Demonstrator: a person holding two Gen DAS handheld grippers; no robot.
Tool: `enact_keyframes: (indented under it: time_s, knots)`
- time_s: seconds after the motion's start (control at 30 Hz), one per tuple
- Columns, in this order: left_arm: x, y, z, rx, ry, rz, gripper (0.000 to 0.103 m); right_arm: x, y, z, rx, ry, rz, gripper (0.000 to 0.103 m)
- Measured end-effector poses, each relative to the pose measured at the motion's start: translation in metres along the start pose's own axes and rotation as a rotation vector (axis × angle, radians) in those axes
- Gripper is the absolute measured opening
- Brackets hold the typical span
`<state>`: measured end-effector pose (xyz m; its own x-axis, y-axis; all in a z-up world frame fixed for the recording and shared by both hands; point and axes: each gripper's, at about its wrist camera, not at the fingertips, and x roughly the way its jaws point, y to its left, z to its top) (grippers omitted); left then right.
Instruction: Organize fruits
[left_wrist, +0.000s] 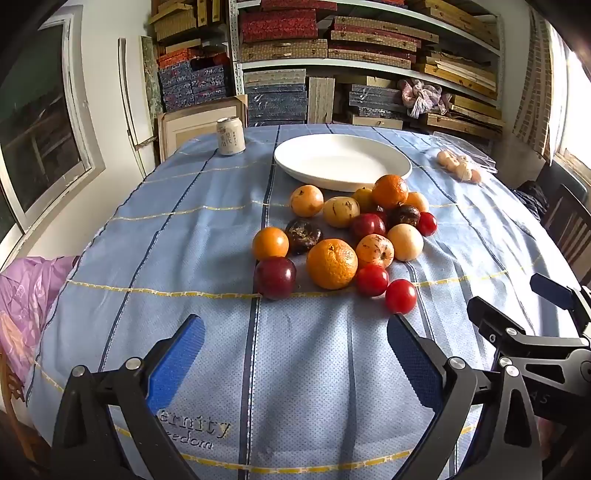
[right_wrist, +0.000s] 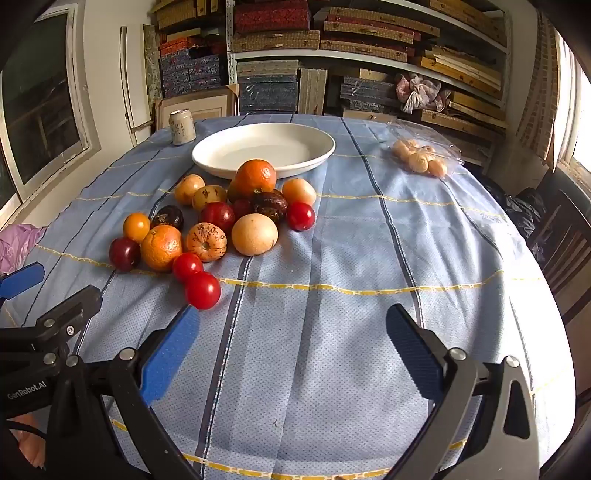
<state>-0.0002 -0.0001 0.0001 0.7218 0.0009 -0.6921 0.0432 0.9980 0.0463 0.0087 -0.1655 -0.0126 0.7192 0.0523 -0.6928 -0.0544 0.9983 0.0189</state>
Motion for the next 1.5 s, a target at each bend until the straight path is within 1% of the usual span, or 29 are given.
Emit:
enact_keyframes:
  time_s: [0.3,0.33,0.7,0.73,1.07,1.13,1.23,1.3,1.37,1.43,1.5]
  knots:
    - [0.001,0.001,0.0,-0.004,0.001,0.005,0.1,-0.001,0.002,0.0,-0.006,-0.011,0.002,0.099]
    - [0.002,0.002,0.0,-0.004,0.0,0.007,0.1,0.006,0.002,-0.002,-0.004,-0.003,0.01,0.099]
    - [0.0,0.006,0.001,-0.002,0.003,-0.003,0.1,0.002,0.0,-0.001,-0.004,-0.005,0.04,0.099]
    - [0.005,0.009,0.0,-0.006,0.003,-0.007,0.1,0.003,0.0,-0.001,-0.004,-0.004,0.041,0.099]
    - [0.017,0.01,-0.005,-0.014,0.018,0.002,0.1,0.01,-0.002,-0.003,0.001,0.011,0.037,0.099]
    - [0.018,0.012,-0.005,-0.029,0.019,-0.019,0.1,0.011,-0.002,-0.003,-0.002,0.007,0.025,0.099]
    - [0.02,0.015,-0.005,-0.036,0.022,-0.014,0.1,0.012,-0.002,-0.002,-0.025,0.007,0.017,0.099]
    - [0.022,0.02,-0.005,-0.044,0.024,-0.02,0.1,0.011,-0.004,-0.001,-0.031,-0.004,0.023,0.099]
    - [0.024,0.025,-0.005,-0.058,0.028,-0.029,0.1,0.008,-0.01,0.001,-0.009,-0.023,0.047,0.099]
    - [0.026,0.026,-0.005,-0.065,0.034,-0.027,0.1,0.008,-0.014,0.002,0.007,-0.023,0.07,0.099]
    - [0.027,0.027,-0.005,-0.068,0.04,-0.029,0.1,0.01,-0.016,0.002,0.008,-0.015,0.063,0.099]
